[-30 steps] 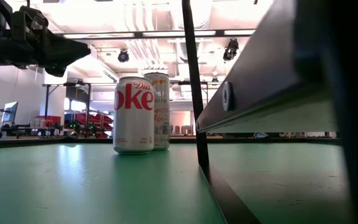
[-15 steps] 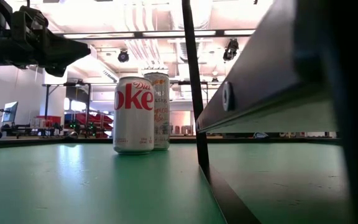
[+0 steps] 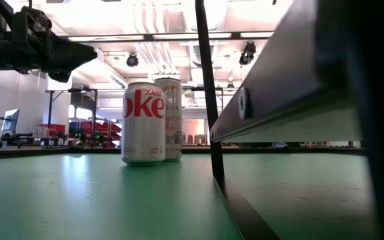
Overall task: Place canned beverage on shelf
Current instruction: Put the pink white soda can on the shelf aligned with the other pink white soda can, then put the white yellow soda can on the shelf aligned with the other white yellow soda can
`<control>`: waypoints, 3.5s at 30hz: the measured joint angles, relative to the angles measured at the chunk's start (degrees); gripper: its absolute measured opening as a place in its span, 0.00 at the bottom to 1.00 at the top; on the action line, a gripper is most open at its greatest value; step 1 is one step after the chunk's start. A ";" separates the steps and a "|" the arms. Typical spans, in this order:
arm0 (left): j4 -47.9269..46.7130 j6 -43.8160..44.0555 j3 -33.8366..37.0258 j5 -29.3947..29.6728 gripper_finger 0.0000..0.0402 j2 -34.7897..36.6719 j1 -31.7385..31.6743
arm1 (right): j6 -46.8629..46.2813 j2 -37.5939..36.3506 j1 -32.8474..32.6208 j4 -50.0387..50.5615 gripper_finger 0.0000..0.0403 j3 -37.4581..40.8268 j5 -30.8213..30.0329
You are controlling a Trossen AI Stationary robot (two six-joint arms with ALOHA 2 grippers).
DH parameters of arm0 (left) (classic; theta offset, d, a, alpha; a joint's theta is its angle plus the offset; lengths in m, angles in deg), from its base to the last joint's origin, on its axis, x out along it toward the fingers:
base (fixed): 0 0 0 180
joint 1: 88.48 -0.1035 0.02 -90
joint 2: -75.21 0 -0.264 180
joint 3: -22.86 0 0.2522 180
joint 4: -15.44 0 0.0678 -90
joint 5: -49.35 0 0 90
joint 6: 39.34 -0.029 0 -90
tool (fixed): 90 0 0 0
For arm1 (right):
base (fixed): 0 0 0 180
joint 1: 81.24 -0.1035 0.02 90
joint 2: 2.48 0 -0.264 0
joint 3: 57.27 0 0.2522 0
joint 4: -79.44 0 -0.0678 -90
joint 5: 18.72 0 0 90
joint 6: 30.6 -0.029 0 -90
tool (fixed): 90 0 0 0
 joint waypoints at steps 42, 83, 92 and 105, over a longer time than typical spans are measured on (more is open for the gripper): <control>0.00 0.00 0.00 0.00 0.22 -0.01 -0.01 | 16.10 -0.11 4.46 11.26 0.93 -13.11 -15.79; -0.02 0.01 0.00 -0.02 0.22 -0.01 0.00 | 81.22 12.55 58.75 -37.48 0.95 -10.99 7.63; 0.02 0.01 0.00 0.00 0.22 0.01 -0.02 | 86.51 15.98 58.66 -41.25 0.95 -13.49 8.15; -0.02 -0.01 0.00 0.00 0.22 0.01 -0.01 | 88.85 18.34 60.74 -42.45 0.95 -14.84 8.39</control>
